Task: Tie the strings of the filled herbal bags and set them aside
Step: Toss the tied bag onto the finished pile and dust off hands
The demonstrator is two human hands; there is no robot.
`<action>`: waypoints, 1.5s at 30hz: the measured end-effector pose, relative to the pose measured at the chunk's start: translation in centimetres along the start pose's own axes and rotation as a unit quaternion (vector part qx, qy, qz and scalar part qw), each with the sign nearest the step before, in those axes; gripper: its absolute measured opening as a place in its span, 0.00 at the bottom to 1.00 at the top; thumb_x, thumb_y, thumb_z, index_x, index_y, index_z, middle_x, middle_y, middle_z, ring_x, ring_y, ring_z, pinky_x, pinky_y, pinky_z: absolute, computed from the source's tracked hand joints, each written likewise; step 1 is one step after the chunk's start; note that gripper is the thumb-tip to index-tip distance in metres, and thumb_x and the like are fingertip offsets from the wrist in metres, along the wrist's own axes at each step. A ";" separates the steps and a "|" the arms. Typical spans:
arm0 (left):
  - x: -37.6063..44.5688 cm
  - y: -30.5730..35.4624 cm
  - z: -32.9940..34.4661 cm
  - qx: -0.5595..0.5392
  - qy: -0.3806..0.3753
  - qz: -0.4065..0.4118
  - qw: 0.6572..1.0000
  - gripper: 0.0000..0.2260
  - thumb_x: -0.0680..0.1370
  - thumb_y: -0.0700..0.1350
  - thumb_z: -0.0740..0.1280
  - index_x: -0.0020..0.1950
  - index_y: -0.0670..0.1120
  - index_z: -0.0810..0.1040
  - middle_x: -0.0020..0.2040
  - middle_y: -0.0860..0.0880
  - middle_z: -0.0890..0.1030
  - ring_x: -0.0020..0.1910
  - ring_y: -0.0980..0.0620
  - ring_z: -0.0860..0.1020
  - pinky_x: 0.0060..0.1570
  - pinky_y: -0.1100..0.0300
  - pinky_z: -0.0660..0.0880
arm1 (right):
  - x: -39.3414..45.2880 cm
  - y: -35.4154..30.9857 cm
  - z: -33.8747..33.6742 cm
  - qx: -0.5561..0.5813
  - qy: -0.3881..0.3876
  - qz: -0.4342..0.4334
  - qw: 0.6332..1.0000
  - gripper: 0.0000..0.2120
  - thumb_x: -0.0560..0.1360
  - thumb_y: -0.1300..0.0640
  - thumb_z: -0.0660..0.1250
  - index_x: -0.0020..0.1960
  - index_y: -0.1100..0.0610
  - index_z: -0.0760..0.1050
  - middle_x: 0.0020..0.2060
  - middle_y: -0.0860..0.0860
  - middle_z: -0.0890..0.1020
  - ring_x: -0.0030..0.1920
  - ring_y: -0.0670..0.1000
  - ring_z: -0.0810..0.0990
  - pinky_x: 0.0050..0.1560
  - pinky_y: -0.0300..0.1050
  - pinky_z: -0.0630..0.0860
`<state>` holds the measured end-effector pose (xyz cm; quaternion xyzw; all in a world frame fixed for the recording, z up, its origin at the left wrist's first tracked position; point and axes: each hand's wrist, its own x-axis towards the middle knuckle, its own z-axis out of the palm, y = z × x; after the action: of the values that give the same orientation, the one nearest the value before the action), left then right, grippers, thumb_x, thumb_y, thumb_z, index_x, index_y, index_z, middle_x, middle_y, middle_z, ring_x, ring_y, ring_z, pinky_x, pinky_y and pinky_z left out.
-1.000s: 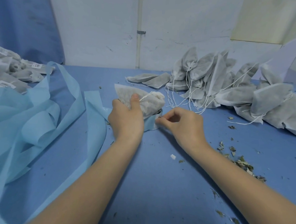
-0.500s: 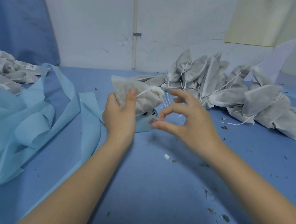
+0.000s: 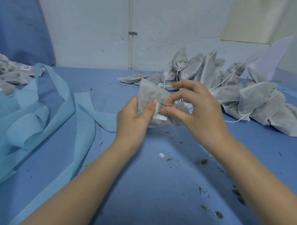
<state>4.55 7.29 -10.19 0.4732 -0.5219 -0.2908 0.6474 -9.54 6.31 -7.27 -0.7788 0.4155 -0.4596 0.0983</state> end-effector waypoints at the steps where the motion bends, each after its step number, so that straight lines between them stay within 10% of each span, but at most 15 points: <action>1: -0.1 0.2 0.0 -0.015 -0.003 -0.005 1.000 0.11 0.73 0.52 0.68 0.42 0.44 0.76 0.38 0.49 0.79 0.39 0.50 0.76 0.44 0.52 0.73 | 0.0 0.1 0.0 0.007 0.001 0.002 1.000 0.07 0.67 0.53 0.77 0.41 0.52 0.80 0.57 0.47 0.77 0.57 0.42 0.73 0.58 0.30 0.66; 12: -0.5 0.5 0.0 -0.014 -0.072 -0.025 0.997 0.16 0.63 0.45 0.69 0.50 0.44 0.78 0.46 0.46 0.82 0.46 0.48 0.81 0.49 0.52 0.77 | -0.2 0.4 0.0 0.262 -0.007 0.126 0.957 0.13 0.72 0.55 0.72 0.54 0.48 0.73 0.45 0.48 0.85 0.48 0.46 0.83 0.50 0.45 0.78; 20: -0.8 1.0 0.8 -0.051 -0.110 -0.035 0.992 0.15 0.62 0.41 0.67 0.49 0.44 0.78 0.42 0.49 0.82 0.40 0.53 0.79 0.42 0.59 0.76 | -0.2 0.4 1.0 0.274 0.115 0.136 0.945 0.10 0.69 0.57 0.76 0.44 0.48 0.76 0.34 0.46 0.84 0.38 0.42 0.82 0.40 0.36 0.76; 27: -0.2 1.3 1.0 -0.129 -0.008 -0.136 0.982 0.08 0.72 0.47 0.72 0.39 0.43 0.80 0.37 0.46 0.81 0.37 0.48 0.79 0.44 0.52 0.74 | -1.1 0.5 0.9 0.229 -0.032 0.087 0.969 0.23 0.68 0.59 0.75 0.61 0.49 0.73 0.54 0.40 0.79 0.53 0.38 0.78 0.53 0.33 0.74; 31: 0.3 1.0 0.9 -0.137 0.080 -0.144 0.977 0.08 0.73 0.48 0.71 0.40 0.43 0.81 0.36 0.47 0.82 0.36 0.49 0.79 0.40 0.55 0.74 | -1.3 0.1 1.6 0.259 0.039 0.140 0.955 0.32 0.64 0.55 0.79 0.61 0.41 0.66 0.57 0.42 0.75 0.49 0.35 0.78 0.46 0.30 0.75; 38: 0.3 1.2 1.0 -0.127 0.149 -0.173 0.965 0.12 0.73 0.51 0.70 0.44 0.41 0.80 0.44 0.43 0.83 0.47 0.41 0.81 0.52 0.43 0.77 | -0.7 -0.3 3.8 0.456 0.051 0.245 0.854 0.17 0.69 0.64 0.74 0.49 0.51 0.69 0.50 0.54 0.78 0.38 0.46 0.81 0.34 0.37 0.76; 43: 0.6 1.9 0.1 -0.207 0.163 -0.191 0.946 0.10 0.75 0.46 0.64 0.52 0.42 0.74 0.47 0.43 0.82 0.36 0.43 0.83 0.36 0.55 0.81 | 3.7 -2.7 6.3 0.457 0.178 0.303 0.817 0.13 0.70 0.63 0.72 0.46 0.52 0.70 0.38 0.48 0.78 0.30 0.41 0.77 0.32 0.34 0.73; 45: 0.7 2.1 0.0 -0.193 0.180 -0.178 0.948 0.11 0.73 0.49 0.63 0.50 0.43 0.72 0.44 0.46 0.81 0.36 0.45 0.83 0.42 0.51 0.81 | 6.4 -5.1 7.8 0.493 0.108 0.257 0.824 0.15 0.72 0.54 0.73 0.54 0.52 0.71 0.46 0.48 0.79 0.33 0.40 0.80 0.40 0.34 0.76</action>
<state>4.53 7.52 -7.96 0.4692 -0.2383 -0.4063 0.7470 0.97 3.08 -4.84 -0.4370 0.3262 -0.6426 0.5383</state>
